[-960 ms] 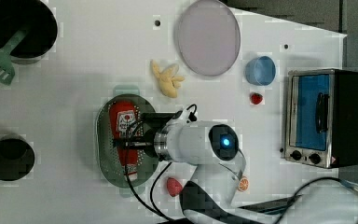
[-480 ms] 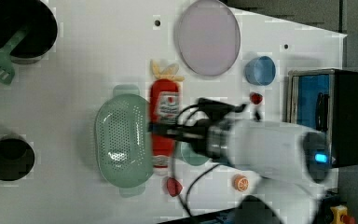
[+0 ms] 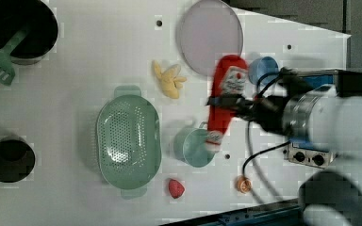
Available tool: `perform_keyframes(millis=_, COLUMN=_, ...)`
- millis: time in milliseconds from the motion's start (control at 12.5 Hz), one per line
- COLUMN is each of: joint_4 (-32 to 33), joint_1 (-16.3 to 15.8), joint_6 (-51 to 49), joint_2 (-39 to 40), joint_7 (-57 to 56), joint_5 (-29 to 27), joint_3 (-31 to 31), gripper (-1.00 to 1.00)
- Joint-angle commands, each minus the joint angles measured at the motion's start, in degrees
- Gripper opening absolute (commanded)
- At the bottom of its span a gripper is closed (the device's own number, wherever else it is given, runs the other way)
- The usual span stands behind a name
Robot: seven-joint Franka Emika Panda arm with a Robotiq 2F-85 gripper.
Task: Pick ketchup from strainer and place it on the table
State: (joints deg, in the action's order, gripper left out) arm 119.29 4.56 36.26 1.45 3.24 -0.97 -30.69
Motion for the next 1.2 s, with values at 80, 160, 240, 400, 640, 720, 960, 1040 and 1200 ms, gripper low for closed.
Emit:
perform_keyframes(millis=80, joint_4=1.3, joint_1=4.5, joint_6=-1.6, joint_2=1.3, joint_7=-1.3, joint_5=0.0, joint_3=7.4, gripper=0.12)
perform_keyframes(millis=160, joint_4=1.6, joint_1=4.7, joint_6=-1.5, joint_2=1.4, joint_7=-1.4, joint_5=0.1, joint_3=9.9, gripper=0.12)
perform_keyframes(millis=240, joint_4=2.1, joint_1=4.9, joint_6=-1.5, joint_2=1.5, joint_7=-1.4, joint_5=0.1, joint_3=12.5, gripper=0.12)
perform_keyframes(millis=400, joint_4=3.6, joint_1=5.1, joint_6=-1.4, joint_2=2.1, joint_7=-1.9, joint_5=0.1, joint_3=17.0, gripper=0.12)
perform_keyframes(millis=640, joint_4=5.9, joint_1=5.2, joint_6=0.4, joint_2=4.5, joint_7=-4.6, joint_5=0.1, joint_3=22.0, gripper=0.12)
perform_keyframes(millis=720, joint_4=6.6, joint_1=5.2, joint_6=1.5, joint_2=5.5, joint_7=-5.1, joint_5=0.1, joint_3=23.0, gripper=0.12)
perform_keyframes(millis=960, joint_4=9.4, joint_1=5.2, joint_6=4.9, joint_2=10.0, joint_7=-5.0, joint_5=0.1, joint_3=24.2, gripper=0.21)
perform_keyframes(millis=1040, joint_4=10.5, joint_1=5.2, joint_6=7.4, joint_2=11.7, joint_7=-5.0, joint_5=0.1, joint_3=24.2, gripper=0.4)
perform_keyframes(millis=1200, joint_4=12.3, joint_1=5.2, joint_6=12.1, joint_2=13.7, joint_7=-5.1, joint_5=0.1, joint_3=24.2, gripper=0.85)
